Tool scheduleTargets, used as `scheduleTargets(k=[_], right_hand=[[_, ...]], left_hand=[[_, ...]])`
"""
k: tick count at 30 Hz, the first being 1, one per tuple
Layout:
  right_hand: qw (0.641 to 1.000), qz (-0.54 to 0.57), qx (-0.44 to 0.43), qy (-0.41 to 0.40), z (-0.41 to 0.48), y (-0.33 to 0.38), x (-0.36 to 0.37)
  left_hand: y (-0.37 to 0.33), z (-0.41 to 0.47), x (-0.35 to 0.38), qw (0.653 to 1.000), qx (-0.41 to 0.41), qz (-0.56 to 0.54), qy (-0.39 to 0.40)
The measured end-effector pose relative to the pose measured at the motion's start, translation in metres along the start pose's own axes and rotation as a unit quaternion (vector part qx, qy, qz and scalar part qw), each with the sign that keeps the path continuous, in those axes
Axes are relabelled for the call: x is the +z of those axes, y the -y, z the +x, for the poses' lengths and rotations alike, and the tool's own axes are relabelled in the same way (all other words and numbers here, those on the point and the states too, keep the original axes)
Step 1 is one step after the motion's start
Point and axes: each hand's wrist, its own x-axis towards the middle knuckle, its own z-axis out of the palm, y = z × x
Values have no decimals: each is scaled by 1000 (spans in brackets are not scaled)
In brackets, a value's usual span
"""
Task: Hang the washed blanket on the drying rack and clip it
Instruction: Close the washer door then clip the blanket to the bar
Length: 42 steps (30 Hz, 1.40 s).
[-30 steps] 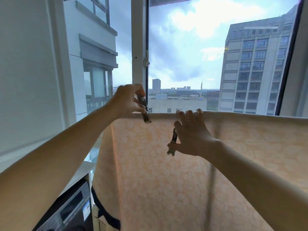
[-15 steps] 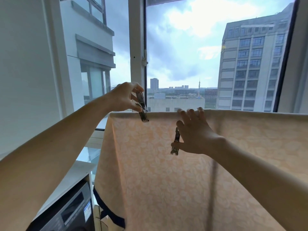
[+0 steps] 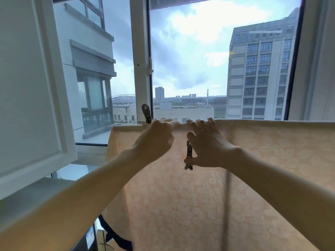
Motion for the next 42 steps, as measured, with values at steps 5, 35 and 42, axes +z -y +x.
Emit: scheduleTargets(k=[5,35,42], right_hand=[[999,47,-1,-4,-15,-3,6],[943,171,283,-35,-138,-144,-13],[947,126,296,-20,-180,-157,-22]], left_hand=[[1,14,33,993,-67,-94,-27],[-83,105,112,970,222,-90,-43],[-110,116,124,952,298,-41,-57]])
